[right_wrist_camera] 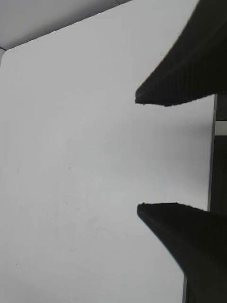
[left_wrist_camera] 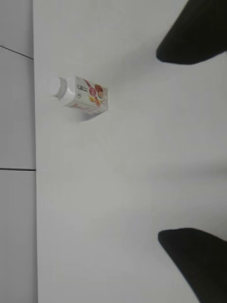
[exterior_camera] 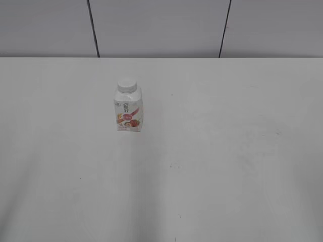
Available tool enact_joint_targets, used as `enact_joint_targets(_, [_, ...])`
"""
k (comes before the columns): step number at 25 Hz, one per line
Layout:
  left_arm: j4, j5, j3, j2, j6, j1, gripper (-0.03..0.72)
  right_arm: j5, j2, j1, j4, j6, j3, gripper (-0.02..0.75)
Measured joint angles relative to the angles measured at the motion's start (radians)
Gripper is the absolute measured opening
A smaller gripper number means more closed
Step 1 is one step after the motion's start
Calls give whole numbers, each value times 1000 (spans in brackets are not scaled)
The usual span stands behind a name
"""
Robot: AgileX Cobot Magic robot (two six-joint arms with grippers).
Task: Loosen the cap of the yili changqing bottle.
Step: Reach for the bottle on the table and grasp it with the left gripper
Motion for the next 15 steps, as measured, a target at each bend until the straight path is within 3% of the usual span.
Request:
enact_joint_targets(6, [-29,-129,-72,78,42,0,636,0,0,0,0,0,0,512])
enact_joint_targets(15, [-27,-418,-82,213,142,-31,599,0,0,0,0,0,0,512])
